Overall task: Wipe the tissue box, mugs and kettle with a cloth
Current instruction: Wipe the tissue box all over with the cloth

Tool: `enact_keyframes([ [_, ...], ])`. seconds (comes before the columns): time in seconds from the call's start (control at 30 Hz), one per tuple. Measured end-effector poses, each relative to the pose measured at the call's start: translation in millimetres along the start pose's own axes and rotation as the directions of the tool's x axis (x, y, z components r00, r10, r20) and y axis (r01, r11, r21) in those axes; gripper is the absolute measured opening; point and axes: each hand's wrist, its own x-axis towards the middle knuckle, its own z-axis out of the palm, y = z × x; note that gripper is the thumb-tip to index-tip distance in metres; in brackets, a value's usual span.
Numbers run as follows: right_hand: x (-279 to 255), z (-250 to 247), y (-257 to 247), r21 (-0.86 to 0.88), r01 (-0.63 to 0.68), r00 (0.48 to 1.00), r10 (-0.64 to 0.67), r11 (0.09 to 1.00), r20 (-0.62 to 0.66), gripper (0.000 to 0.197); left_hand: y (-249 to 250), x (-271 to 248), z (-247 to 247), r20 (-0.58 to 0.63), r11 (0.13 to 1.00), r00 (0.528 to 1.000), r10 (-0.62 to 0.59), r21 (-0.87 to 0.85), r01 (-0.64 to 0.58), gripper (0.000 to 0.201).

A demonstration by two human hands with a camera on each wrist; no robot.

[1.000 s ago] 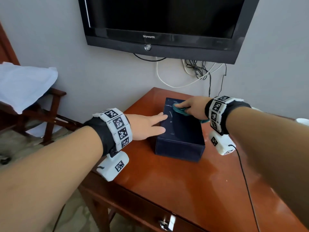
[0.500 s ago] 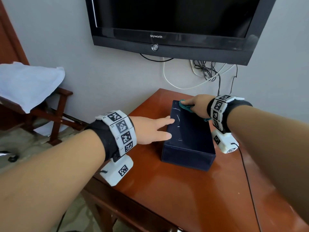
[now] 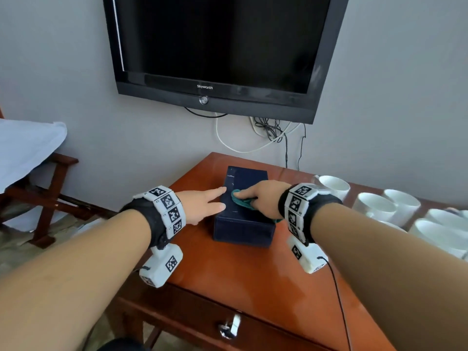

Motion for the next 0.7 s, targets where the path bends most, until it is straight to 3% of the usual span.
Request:
enact_keyframes([
  [0.1, -24, 5, -7, 0.036, 0.016, 1.0, -0.016, 0.999, 0.009, 0.064, 15, -15, -1, -0.007, 0.991, 0.999, 0.041, 0.125, -0.04, 0.063],
  [0.23, -49, 9, -11, 0.085, 0.034, 0.999, -0.034, 0.996, -0.001, 0.061, 29, -24, -1, -0.037, 0.977, 0.999, -0.022, 0.212, 0.029, 0.062],
  [0.37, -56, 10, -14, 0.124, 0.036, 0.999, -0.036, 0.992, 0.001, 0.057, 24, -19, 2, -0.058, 0.966, 0.994, 0.091, 0.249, -0.074, 0.062],
  [0.6, -17, 4, -8, 0.057, 0.015, 1.0, -0.015, 0.998, -0.003, 0.062, 21, -19, -8, -0.095, 0.997, 0.995, 0.032, -0.064, -0.038, 0.056],
  [0.7, 11, -1, -1, 0.056, 0.015, 1.0, -0.014, 0.998, -0.012, 0.058, 16, -19, -12, -0.051, 0.999, 0.998, 0.043, -0.006, -0.044, 0.059],
])
